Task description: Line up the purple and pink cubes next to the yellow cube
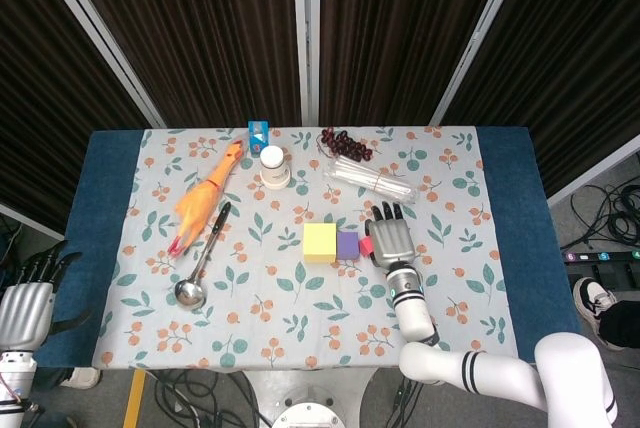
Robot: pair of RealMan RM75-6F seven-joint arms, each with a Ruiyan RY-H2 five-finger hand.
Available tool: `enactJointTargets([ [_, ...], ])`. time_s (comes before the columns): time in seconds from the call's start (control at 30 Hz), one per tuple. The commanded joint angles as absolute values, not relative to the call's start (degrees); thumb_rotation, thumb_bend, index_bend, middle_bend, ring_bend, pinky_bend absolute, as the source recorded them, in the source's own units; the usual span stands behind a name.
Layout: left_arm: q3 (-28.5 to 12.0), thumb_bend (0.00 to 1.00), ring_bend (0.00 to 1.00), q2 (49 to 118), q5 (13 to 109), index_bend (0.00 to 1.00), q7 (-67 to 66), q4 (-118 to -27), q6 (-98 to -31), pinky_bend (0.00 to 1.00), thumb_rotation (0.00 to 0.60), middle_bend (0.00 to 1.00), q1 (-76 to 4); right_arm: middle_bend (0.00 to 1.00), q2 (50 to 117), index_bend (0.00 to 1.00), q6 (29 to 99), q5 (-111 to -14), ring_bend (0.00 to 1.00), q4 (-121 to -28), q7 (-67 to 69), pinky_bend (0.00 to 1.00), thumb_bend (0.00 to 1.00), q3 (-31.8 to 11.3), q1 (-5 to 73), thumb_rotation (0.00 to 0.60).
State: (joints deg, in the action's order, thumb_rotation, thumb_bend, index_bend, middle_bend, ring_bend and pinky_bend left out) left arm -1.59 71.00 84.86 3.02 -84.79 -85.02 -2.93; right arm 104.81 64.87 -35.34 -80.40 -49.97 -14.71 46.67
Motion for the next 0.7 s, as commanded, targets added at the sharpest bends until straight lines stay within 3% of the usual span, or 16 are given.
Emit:
enactJointTargets([
  [0.03, -1.6, 0.02, 0.12, 71.1, 84.9, 0.24, 3.2, -84.6, -85.0, 0.12, 0.600, 0.17, -2.9, 0.12, 104.8, 0.41, 65.1, -35.2, 0.00, -80.5, -50.0, 0.00, 0.18, -14.6, 46.7, 0.600],
  [0.47, -1.5, 0.02, 0.12, 71.3, 85.1, 0.24, 3.5, -84.3, -85.1, 0.12, 0.600, 0.17, -3.0, 0.10, 103.0, 0.28, 65.5, -35.7, 0.00, -83.2, -48.0, 0.00, 0.16, -14.7, 46.0, 0.600],
  [0.7, -1.4, 0.02, 0.12, 71.0, 85.3, 0.24, 3.4, -84.6, -85.4, 0.12, 0.600, 0.17, -2.8, 0.09, 97.2, 0.26, 65.9, -39.5, 0.00, -89.9, -44.0, 0.00, 0.17, -13.1, 43.3, 0.600],
])
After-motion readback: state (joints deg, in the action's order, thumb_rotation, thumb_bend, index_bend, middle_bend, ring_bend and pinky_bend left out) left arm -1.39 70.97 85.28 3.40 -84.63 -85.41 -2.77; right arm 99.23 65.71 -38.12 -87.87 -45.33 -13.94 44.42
